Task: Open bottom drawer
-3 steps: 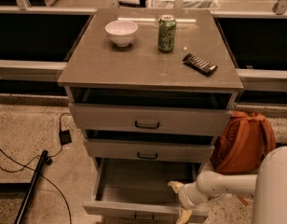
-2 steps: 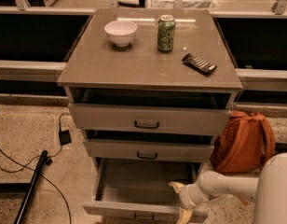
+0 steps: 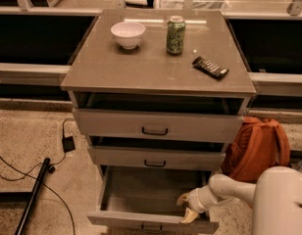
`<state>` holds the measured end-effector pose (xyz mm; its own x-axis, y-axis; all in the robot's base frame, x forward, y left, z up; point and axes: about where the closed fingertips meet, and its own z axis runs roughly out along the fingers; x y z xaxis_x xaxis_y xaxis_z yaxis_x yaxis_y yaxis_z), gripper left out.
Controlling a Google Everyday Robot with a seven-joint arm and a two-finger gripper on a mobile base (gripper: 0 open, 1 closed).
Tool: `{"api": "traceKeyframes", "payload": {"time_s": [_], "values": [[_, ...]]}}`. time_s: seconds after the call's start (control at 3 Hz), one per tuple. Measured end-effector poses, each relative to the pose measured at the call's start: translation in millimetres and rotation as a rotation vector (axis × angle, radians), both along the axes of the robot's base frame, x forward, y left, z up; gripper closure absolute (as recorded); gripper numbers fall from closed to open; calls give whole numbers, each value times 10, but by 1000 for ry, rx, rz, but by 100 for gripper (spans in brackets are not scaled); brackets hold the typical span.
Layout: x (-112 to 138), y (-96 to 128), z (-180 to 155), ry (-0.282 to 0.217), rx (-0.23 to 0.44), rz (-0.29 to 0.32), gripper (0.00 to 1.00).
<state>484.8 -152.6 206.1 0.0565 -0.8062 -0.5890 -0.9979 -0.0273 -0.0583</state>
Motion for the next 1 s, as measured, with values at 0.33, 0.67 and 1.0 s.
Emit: {"api": "traceKeyframes", "payload": {"time_s": [0.33,0.67,1.0], "values": [[-10,0,71,0,0,0,81],[-26,4,89,0,0,0,100],[-52,-31,6,38,-2,-9,0]]}}
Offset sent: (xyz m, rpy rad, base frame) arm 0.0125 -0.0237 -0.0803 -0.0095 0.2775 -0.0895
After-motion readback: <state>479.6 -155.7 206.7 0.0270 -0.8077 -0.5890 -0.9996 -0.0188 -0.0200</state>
